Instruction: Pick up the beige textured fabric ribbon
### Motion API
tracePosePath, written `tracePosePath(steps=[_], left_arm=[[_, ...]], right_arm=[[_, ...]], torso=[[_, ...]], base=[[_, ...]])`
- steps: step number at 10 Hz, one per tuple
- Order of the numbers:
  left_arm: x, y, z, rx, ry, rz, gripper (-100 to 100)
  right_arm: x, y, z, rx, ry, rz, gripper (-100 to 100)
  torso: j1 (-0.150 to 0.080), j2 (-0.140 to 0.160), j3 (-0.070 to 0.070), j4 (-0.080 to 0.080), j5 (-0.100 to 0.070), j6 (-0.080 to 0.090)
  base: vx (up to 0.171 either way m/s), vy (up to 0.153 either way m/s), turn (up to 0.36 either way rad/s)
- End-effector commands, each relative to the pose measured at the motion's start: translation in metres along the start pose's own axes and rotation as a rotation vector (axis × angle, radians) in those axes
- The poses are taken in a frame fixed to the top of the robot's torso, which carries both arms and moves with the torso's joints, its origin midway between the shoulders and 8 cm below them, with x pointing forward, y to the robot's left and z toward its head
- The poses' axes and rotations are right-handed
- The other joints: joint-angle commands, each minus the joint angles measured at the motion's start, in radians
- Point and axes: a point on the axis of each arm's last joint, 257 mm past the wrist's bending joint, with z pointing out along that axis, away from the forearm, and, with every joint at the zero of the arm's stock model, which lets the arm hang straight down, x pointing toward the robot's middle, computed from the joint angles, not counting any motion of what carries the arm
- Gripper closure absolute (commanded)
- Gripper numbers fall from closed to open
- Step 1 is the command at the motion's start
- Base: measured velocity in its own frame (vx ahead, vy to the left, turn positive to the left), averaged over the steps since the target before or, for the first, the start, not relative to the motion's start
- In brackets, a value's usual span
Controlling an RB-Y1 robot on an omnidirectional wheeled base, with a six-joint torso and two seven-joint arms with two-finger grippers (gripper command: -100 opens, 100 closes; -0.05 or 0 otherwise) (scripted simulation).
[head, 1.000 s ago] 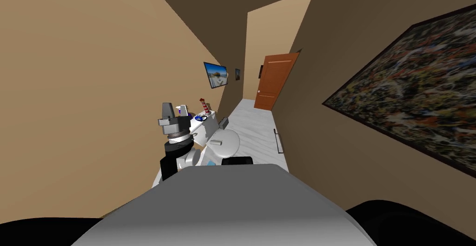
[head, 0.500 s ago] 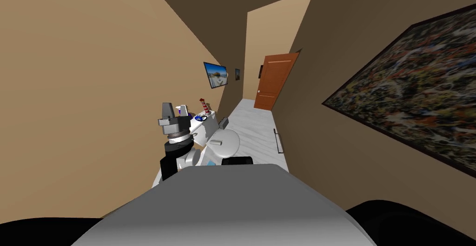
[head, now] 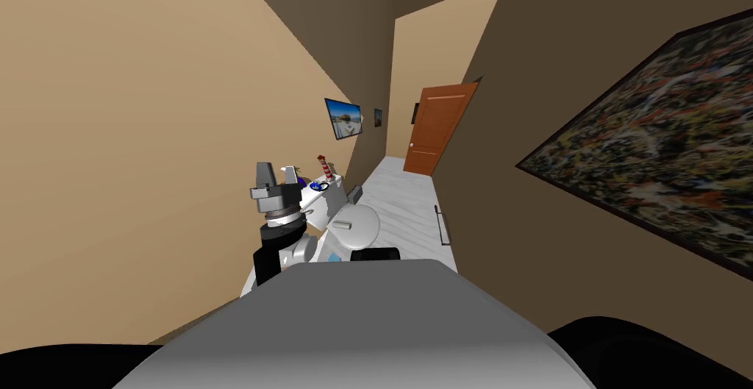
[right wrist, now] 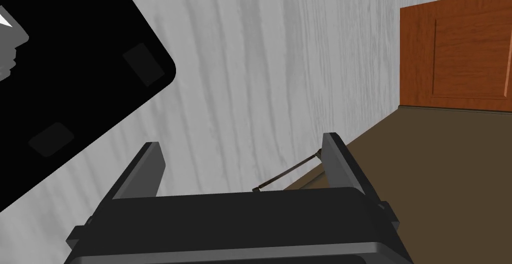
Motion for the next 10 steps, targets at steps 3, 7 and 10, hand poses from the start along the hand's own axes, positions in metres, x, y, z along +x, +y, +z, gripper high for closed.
tracePosePath(steps=[3, 7, 10], left_arm=[[0.0, 0.0, 0.0, 0.0, 0.0, 0.0, 0], [0.0, 0.0, 0.0, 0.0, 0.0, 0.0, 0], [0.0, 0.0, 0.0, 0.0, 0.0, 0.0, 0]], right_arm=[[-0.001, -0.001, -0.001, 0.004, -0.001, 0.004, -100], [-0.001, -0.001, -0.001, 0.004, -0.001, 0.004, -100], [-0.012, 0.013, -0.001, -0.01, 0.017, -0.013, -100]], torso=[[0.0, 0.0, 0.0, 0.0, 0.0, 0.0], [0.001, 0.001, 0.0, 0.0, 0.0, 0.0], [0.002, 0.003, 0.002, 0.001, 0.001, -0.001]], base=[[0.001, -0.002, 0.004], [-0.003, 0.005, -0.015], [-0.047, 0.015, 0.207]])
